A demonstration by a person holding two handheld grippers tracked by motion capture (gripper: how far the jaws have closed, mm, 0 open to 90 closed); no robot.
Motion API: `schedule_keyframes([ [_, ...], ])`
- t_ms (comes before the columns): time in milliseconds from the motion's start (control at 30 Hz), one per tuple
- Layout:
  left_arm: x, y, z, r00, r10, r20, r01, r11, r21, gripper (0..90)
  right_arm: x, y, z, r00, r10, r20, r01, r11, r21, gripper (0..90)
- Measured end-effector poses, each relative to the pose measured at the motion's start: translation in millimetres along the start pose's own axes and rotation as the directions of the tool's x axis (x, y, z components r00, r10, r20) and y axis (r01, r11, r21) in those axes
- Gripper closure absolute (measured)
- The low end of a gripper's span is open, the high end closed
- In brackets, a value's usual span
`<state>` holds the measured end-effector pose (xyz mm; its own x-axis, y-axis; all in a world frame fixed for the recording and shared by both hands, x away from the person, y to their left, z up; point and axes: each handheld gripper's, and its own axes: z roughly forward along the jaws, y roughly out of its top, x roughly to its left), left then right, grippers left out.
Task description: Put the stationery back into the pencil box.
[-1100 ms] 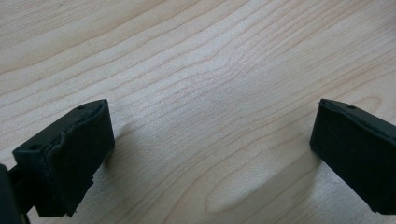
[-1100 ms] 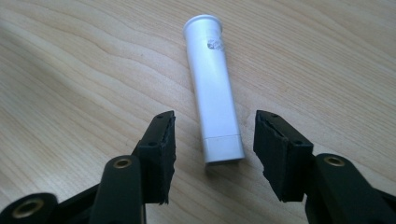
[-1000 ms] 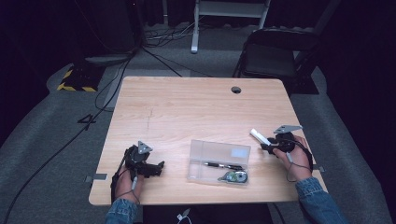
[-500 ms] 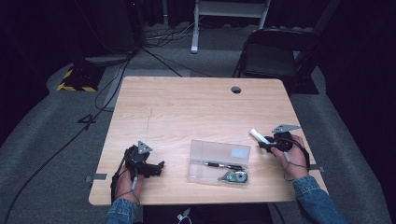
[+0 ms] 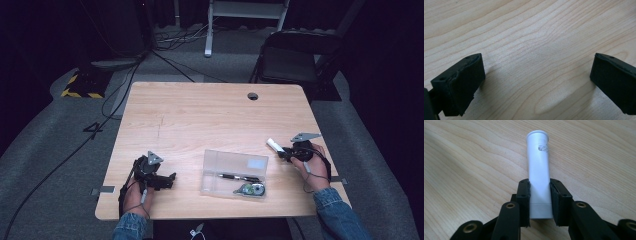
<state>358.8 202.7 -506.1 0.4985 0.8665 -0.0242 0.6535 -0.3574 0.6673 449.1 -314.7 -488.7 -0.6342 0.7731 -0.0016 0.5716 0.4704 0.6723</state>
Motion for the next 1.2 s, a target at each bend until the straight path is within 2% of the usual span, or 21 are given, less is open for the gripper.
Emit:
schedule_keyframes([
  [267, 0.0, 0.0, 0.0, 1.0000, 0.000, 0.000, 0.000, 1.0000, 0.000, 0.0, 0.5, 1.2, -4.3, 1.0000, 0.000, -0.001, 0.000, 1.000, 0.010, 71.4],
  [500, 0.0, 0.0, 0.0, 1.0000, 0.000, 0.000, 0.000, 1.0000, 0.000, 0.0, 2.5, 5.2, -13.2, 0.9999, 0.001, -0.014, -0.001, 1.000, -0.003, 71.4],
  [633, 0.0, 0.0, 0.0, 1.0000, 0.000, 0.000, 0.000, 1.0000, 0.000, 0.1, 5.4, 9.2, -21.6, 0.9997, 0.001, -0.023, -0.001, 1.000, -0.019, 71.4],
  [733, 0.0, 0.0, 0.0, 1.0000, 0.000, 0.000, 0.000, 1.0000, 0.000, 0.0, 6.4, 11.8, -28.9, 0.9986, 0.014, -0.050, -0.016, 1.000, -0.025, 71.4],
  [1033, 0.0, 0.0, 0.0, 1.0000, 0.000, 0.000, 0.000, 1.0000, 0.000, 0.1, 11.3, 18.8, -47.5, 0.9985, -0.003, -0.055, 0.000, 0.999, -0.048, 71.4],
  [1200, 0.0, 0.0, 0.0, 1.0000, 0.000, 0.000, 0.000, 1.0000, 0.000, 0.1, 19.5, 25.6, -59.3, 0.9972, -0.027, -0.070, 0.022, 0.998, -0.065, 71.4],
])
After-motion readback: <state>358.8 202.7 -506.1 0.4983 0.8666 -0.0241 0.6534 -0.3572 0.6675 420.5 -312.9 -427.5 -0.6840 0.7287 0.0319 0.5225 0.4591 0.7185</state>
